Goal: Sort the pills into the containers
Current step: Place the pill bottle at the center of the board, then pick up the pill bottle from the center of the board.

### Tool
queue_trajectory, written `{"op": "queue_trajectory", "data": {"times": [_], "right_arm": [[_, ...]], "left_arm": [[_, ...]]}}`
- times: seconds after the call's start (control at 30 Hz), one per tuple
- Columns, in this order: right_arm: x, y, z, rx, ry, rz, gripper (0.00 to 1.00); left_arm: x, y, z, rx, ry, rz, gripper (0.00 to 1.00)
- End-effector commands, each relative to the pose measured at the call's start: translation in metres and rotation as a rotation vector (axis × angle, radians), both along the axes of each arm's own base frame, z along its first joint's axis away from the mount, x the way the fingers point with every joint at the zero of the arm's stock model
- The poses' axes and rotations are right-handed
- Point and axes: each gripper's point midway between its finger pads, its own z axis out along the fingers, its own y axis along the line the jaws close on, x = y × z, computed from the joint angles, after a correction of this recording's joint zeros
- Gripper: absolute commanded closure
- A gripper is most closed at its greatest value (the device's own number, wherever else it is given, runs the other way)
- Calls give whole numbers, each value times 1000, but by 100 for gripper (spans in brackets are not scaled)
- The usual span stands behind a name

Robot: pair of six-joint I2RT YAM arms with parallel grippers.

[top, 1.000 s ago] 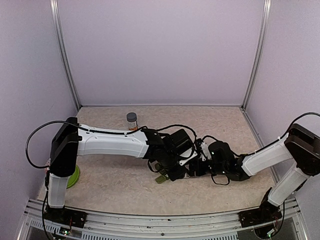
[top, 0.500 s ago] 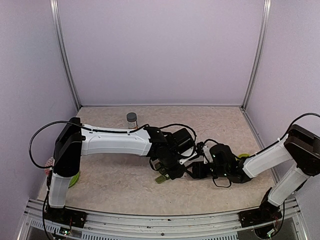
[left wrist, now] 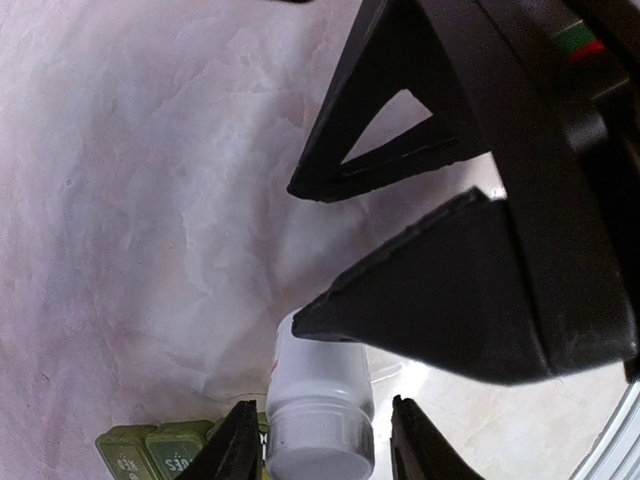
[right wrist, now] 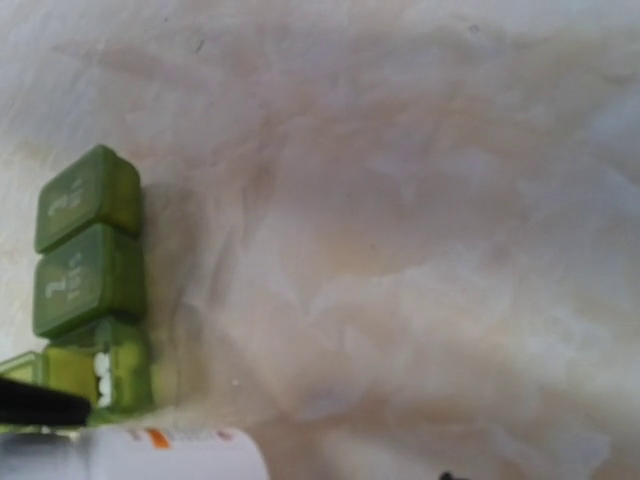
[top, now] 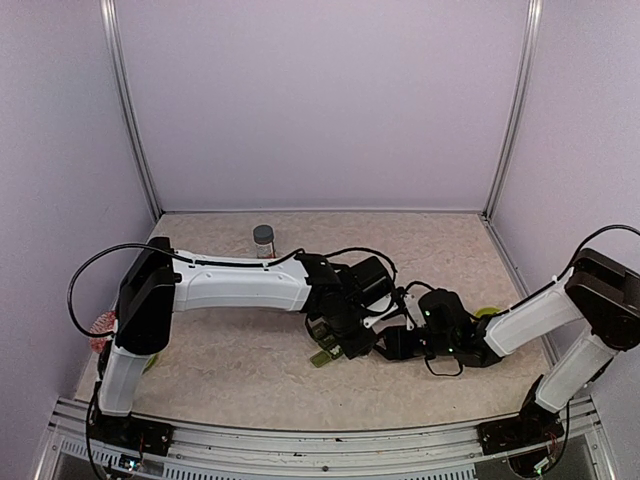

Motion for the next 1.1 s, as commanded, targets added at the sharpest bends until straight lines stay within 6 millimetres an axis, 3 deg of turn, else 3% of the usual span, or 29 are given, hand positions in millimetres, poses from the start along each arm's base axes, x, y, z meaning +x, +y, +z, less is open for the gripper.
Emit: {"op": "queue_trajectory", "data": {"times": [0.0,0.17,0.4,0.87,1.07], "right_arm": [[3,-8,2,-22,-15,-32,49],[12,-25,11,-71,-58,-105,46],[16,-33,18,-89,-79,-127,43],[20,-40,30,-86,-111,-147,40],[19,-45,32,-86,-117,-157,40]], "left_arm": [[10,0,0,8,-19,10,52],[17,-8,14,-54,-51,18,40],[15,-13,15,-80,-31,2,40],[16,-4,0,-57,12,13,65],[25,-3,5,-72,-13,32,71]]}}
